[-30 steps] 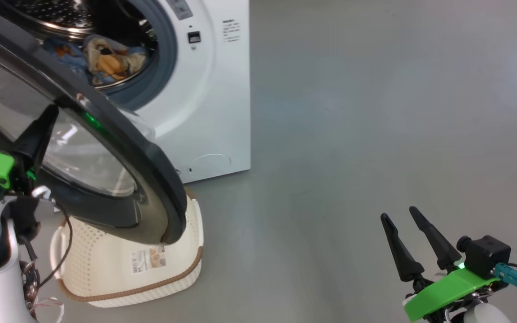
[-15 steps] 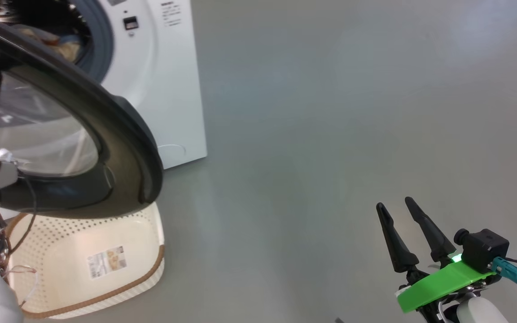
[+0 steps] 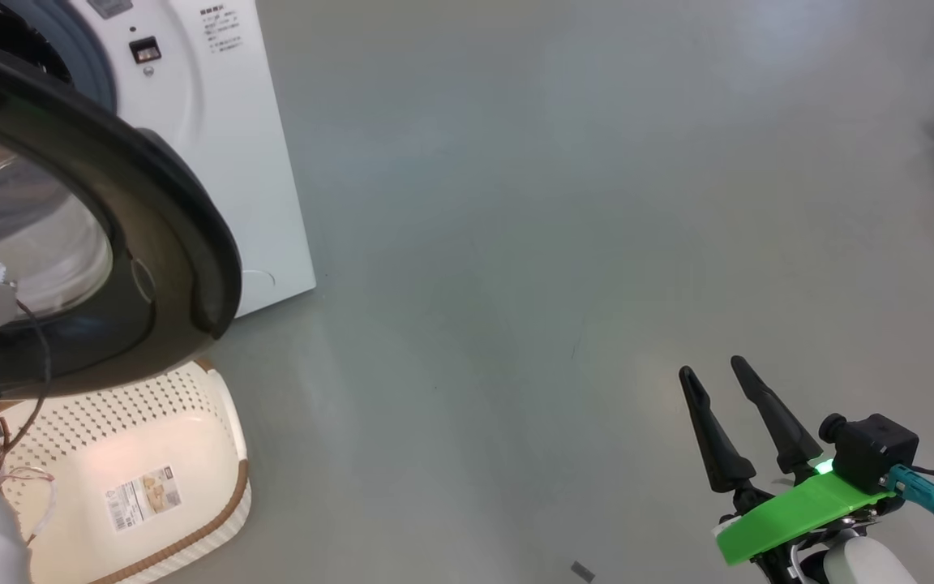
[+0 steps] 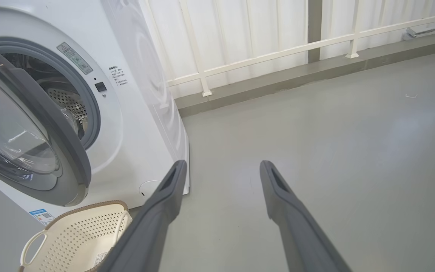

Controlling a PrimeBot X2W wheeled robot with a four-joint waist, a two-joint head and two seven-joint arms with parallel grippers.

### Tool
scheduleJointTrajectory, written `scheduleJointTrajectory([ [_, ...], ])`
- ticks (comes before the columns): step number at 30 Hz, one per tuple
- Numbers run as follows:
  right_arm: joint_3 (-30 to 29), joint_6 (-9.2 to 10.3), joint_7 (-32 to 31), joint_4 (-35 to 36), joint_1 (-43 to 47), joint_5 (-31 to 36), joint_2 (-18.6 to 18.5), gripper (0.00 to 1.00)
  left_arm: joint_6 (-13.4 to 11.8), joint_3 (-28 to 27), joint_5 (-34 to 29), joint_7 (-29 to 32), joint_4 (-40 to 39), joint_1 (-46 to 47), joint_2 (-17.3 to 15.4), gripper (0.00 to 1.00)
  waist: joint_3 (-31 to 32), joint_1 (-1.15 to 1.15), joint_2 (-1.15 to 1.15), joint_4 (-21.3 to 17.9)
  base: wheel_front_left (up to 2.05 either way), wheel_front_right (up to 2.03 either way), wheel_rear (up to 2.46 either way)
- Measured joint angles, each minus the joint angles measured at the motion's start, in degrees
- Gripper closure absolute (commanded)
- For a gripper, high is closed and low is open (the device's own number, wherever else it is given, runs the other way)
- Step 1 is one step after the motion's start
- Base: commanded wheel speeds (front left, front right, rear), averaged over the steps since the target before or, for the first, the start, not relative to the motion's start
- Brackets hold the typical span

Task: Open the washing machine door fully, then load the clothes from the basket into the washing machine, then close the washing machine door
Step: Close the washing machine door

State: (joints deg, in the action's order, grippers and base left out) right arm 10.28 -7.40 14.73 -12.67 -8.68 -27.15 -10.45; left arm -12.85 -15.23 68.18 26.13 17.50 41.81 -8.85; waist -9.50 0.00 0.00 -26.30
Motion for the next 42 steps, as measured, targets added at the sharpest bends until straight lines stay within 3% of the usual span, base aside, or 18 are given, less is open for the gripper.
scheduleJointTrajectory([
  [21, -0.2, 0.00, 0.0, -0.7, 0.0, 0.0, -0.7, 0.00, 3.0, 2.1, 0.2, 1.8, 0.6, 0.4, 1.5, 1.00, 1.6, 0.00, 0.00, 5.6, 0.00, 0.00, 0.00],
  [22, -0.2, 0.00, 0.0, -0.7, 0.0, 0.0, -0.8, 0.00, 3.1, 2.3, 0.2, 1.8, 0.4, 0.3, 1.5, 0.87, 1.7, 0.00, 0.00, 6.0, 0.00, 0.00, 0.00],
  [23, -0.2, 0.00, 0.0, -0.7, 0.0, 0.0, -0.8, 0.00, 3.3, 2.5, 0.2, 2.0, -0.1, -0.1, 1.5, 0.59, 1.8, 0.00, 0.00, 6.3, 0.00, 0.00, 0.00],
  [24, -0.2, 0.00, 0.0, -0.7, 0.0, 0.0, -0.9, 0.00, 3.6, 2.6, 0.2, 2.1, -0.5, -0.6, 1.5, 0.59, 1.9, 0.00, 0.00, 6.7, 0.00, 0.00, 0.00],
  [25, -0.1, 0.00, 0.0, -0.7, 0.0, 0.0, -0.9, 0.00, 3.6, 2.6, 0.2, 2.1, -0.8, -1.1, 1.5, 0.00, 2.0, 0.00, 0.00, 7.0, 0.00, 0.00, 0.00],
  [42, -0.2, 0.00, 0.0, -0.7, 0.0, 0.0, -1.9, 0.00, 10.8, 6.5, -6.2, -1.4, -7.0, -10.2, -0.7, 0.00, 3.2, 0.00, 0.00, 11.8, 0.00, 0.00, 0.00],
])
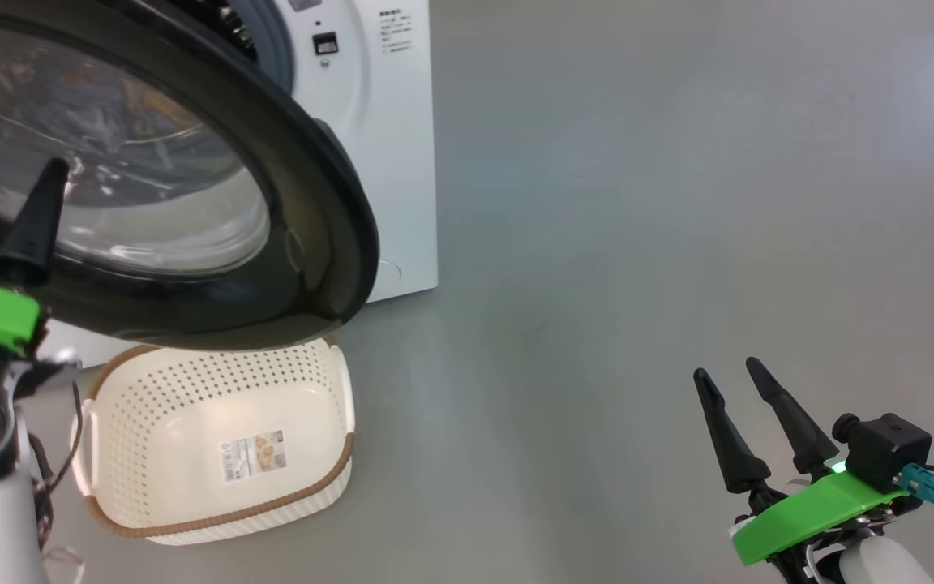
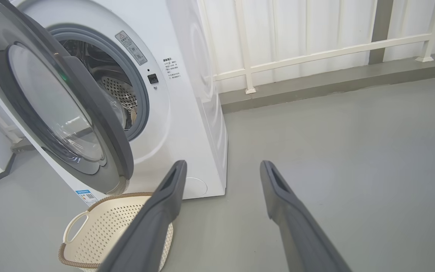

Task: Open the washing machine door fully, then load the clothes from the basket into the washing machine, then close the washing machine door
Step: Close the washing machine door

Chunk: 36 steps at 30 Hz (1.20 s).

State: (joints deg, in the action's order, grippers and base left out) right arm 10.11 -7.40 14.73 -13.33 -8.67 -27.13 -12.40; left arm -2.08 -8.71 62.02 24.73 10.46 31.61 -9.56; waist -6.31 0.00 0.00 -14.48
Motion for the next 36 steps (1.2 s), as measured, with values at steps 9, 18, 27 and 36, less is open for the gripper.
scheduleJointTrajectory([
  [9, 0.0, 0.00, 0.0, -0.2, 0.1, 0.0, -0.6, 0.00, 3.6, 0.2, -1.8, -4.4, -1.3, -6.4, 0.2, 0.00, 1.5, 0.00, 0.00, 2.8, 0.00, 0.00, 0.00],
  [18, 0.1, 0.00, 0.0, -0.3, 0.2, 0.0, -1.6, 0.00, 6.5, 2.1, -7.1, -10.6, -3.1, -12.7, 0.1, 0.00, 3.0, 0.00, 0.00, 6.2, 0.00, 0.00, 0.00],
  [27, 0.2, 0.00, 0.0, -0.5, 0.6, 0.0, -1.8, 0.00, 8.8, 5.4, -11.2, -19.7, -3.7, -21.4, 0.2, 0.00, 4.7, 0.00, 0.00, 8.4, 0.00, 0.00, 0.00],
  [36, 0.1, 0.00, 0.0, -0.2, 0.8, 0.0, -2.1, 0.00, 9.0, 10.0, -17.2, -30.5, -4.1, -27.7, -1.3, 0.00, 5.3, 0.00, 0.00, 10.1, 0.00, 0.00, 0.00],
])
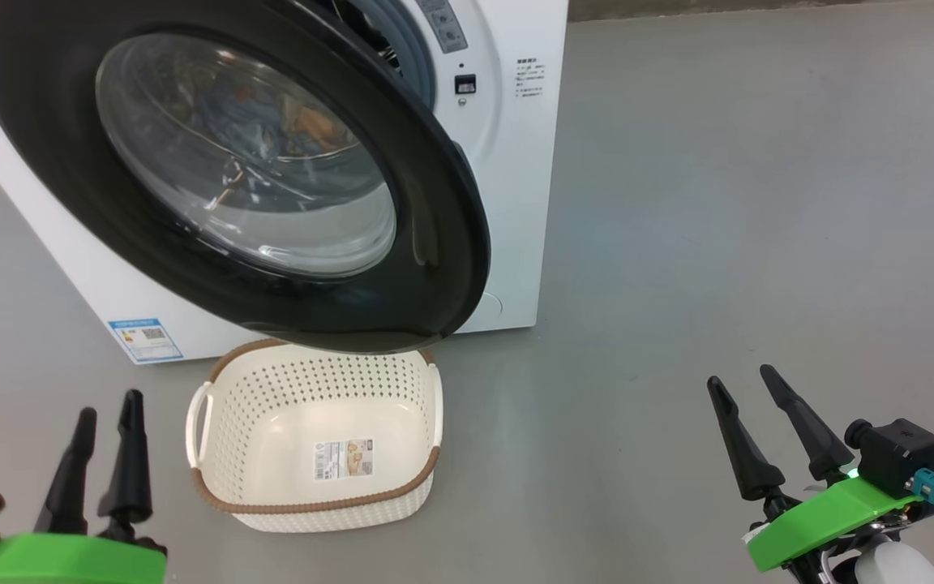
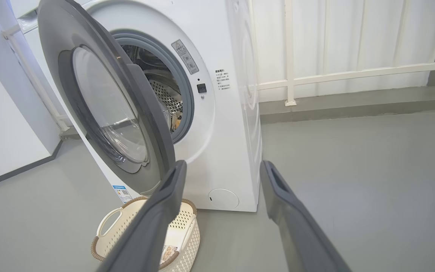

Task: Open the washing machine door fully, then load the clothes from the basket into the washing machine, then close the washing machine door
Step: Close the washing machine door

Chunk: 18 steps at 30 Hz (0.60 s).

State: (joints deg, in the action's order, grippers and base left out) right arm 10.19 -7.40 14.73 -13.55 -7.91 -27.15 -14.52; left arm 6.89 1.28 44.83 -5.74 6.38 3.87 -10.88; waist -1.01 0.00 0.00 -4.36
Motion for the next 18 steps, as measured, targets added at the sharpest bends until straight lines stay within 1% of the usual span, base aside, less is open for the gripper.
scheduleJointTrajectory([
  [4, 0.0, 0.00, 0.0, 0.3, 0.1, 0.0, 0.0, 0.00, 0.0, 1.5, -2.4, -4.3, 0.7, -0.7, -0.4, 0.00, -0.3, 0.00, 0.00, 0.4, 0.00, 0.00, 0.00],
  [8, -0.1, 0.00, 0.0, 0.5, 1.0, 0.0, 0.0, 0.00, 0.4, 2.3, -5.0, -7.0, 1.8, -3.1, -0.5, 0.00, -0.5, 0.00, 0.00, 0.4, 0.00, 0.00, 0.00],
  [11, -0.2, 0.00, 0.0, 0.6, 1.0, 0.0, 0.0, 0.00, 0.4, 2.4, -5.6, -7.7, 2.1, -3.8, 0.0, 0.00, -0.5, 0.00, 0.00, 0.5, 0.00, 0.00, 0.00],
  [15, -0.5, 0.00, 0.0, 0.8, 1.0, 0.2, 0.0, 0.00, 0.4, 3.0, -10.8, -8.5, 2.3, -4.6, 0.0, 0.00, -0.3, 0.00, 0.00, 0.6, 0.00, 0.00, 0.00],
  [18, -0.9, 0.00, 0.0, 0.9, 1.1, 0.3, 0.0, 0.00, 0.4, 2.4, -12.3, -8.5, 2.8, -5.5, 1.4, 0.00, -0.1, 0.00, 0.00, 0.7, 0.00, 0.00, 0.00],
])
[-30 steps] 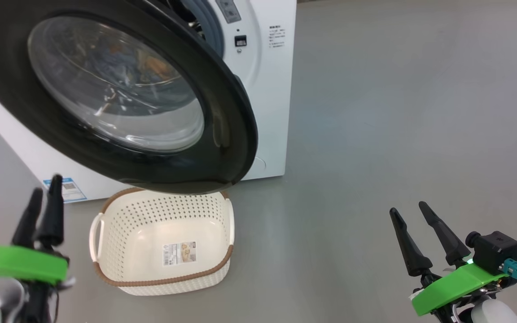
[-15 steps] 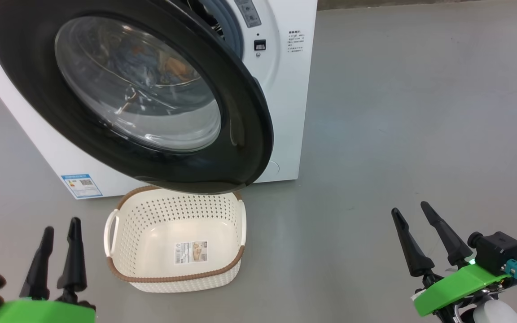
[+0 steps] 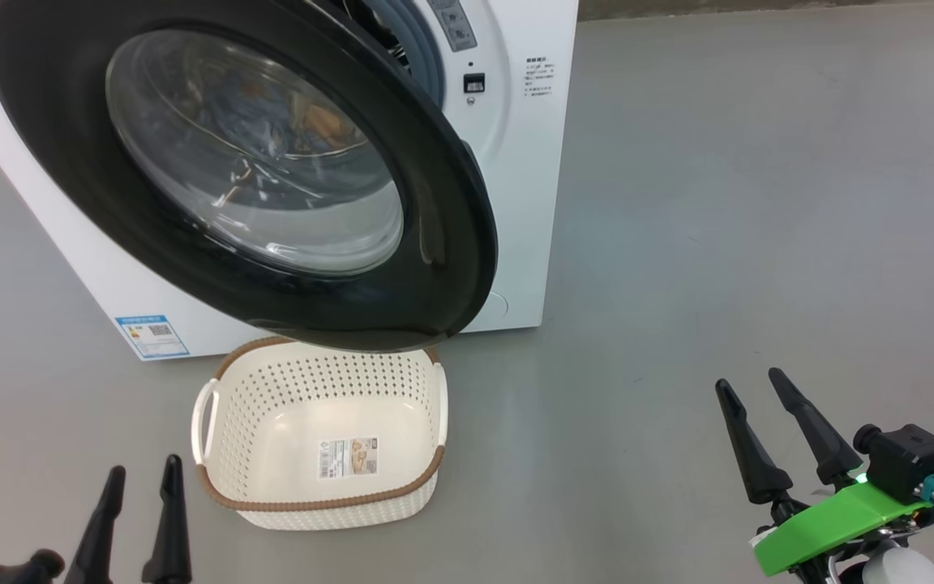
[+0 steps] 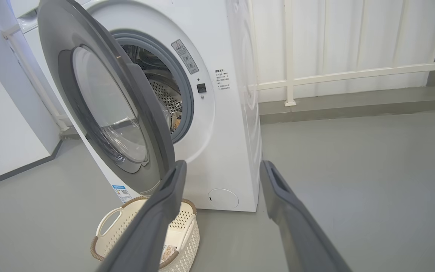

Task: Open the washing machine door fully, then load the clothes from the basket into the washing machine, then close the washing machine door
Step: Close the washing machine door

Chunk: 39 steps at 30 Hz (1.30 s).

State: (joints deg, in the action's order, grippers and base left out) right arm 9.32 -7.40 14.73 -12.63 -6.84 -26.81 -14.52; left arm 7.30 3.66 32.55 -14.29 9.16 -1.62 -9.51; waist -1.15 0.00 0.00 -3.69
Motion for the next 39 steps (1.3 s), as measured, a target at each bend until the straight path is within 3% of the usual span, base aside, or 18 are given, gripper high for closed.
scheduleJointTrajectory([
  [10, -0.5, 0.00, 0.0, 0.1, 0.1, 0.0, 0.0, 0.00, 0.0, -3.8, -6.4, 0.0, -0.9, -0.6, 4.2, 0.00, 0.4, 0.00, 0.00, 0.0, 0.00, 0.00, 0.00],
  [39, -0.5, 0.00, 0.0, 0.2, 0.1, 0.0, 0.0, 0.00, 0.0, -4.2, -10.2, 0.0, -2.1, -1.7, 4.6, 0.00, -0.6, 0.00, 0.00, 0.3, 0.00, 0.00, 0.00],
])
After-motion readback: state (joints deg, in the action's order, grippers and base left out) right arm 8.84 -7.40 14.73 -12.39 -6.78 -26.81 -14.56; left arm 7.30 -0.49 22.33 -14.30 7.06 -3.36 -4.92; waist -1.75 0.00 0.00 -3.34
